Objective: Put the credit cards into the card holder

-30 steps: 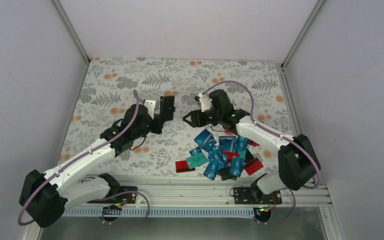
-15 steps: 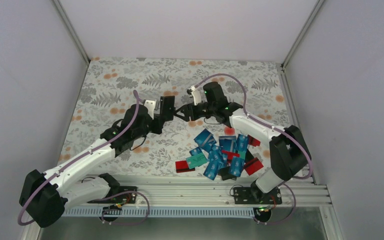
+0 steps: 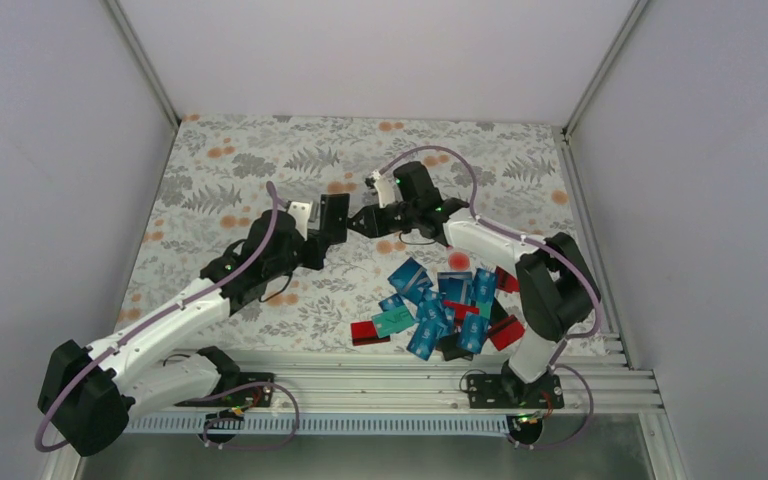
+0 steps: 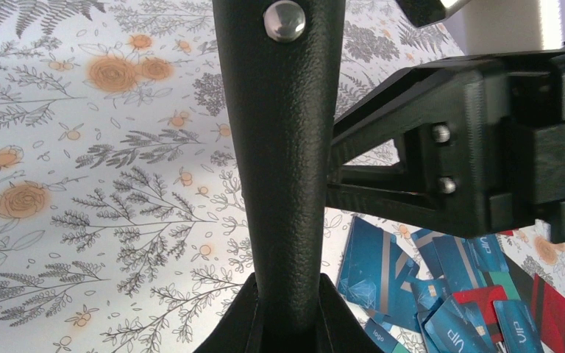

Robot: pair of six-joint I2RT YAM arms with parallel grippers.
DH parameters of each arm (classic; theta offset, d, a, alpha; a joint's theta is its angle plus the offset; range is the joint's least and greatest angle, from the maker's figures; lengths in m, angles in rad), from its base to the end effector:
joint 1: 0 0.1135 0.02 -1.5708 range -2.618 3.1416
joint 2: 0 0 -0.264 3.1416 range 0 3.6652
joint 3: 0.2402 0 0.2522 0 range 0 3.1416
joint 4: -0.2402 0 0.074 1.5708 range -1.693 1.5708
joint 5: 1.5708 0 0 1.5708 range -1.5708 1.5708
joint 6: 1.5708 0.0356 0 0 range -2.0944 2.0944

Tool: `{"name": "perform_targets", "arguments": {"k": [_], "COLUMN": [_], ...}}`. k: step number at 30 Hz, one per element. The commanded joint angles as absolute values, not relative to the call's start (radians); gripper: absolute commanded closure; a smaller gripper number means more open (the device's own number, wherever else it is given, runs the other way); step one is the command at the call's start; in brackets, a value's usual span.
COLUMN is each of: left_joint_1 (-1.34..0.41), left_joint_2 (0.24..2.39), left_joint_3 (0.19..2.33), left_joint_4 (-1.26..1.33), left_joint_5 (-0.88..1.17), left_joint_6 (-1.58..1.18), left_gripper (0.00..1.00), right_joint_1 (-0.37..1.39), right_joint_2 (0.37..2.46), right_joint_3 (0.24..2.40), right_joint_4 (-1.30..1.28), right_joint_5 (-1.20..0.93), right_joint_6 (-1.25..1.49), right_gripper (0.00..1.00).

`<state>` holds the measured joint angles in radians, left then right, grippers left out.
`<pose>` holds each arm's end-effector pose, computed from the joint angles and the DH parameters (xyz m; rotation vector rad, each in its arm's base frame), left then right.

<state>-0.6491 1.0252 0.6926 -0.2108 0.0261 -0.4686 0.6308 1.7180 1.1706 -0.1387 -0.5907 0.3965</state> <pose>0.1810 -0.1385 0.2592 0.2137 2.1819 -0.6801 0.2946 0.2397 0.2328 -0.6193 2.3255 1.1855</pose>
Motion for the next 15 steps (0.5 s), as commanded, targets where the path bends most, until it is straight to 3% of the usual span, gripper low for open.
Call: {"name": "perform_targets", "arguments": {"k": [1,4,15], "left_joint_1": [-0.654,-0.653,-0.651], "left_joint_2": [1.021,1.034,1.106], "left_joint_3": [0.677,0.672,0.595], "left_joint_4": [-0.172,-0.166,-0.171], "left_joint_5": [0.028,0.027,0.019], "left_joint_6": [-0.482,-0.491,-0.585], "left_gripper": [0.98,0.98,0.98], "right_joint_1": [0.64,0.64,0.637], "right_joint_2": [1.731,1.738,1.773], "right_joint_3": [1.183,1.168,1.084], "right_joint_4": [-0.149,-0.152,-0.123], "right_joint_5": [-0.574,-0.566,-0.597], "right_joint_6": [0.384,0.384,0.401], "right_gripper": [0.85,0.95,0.96]}}
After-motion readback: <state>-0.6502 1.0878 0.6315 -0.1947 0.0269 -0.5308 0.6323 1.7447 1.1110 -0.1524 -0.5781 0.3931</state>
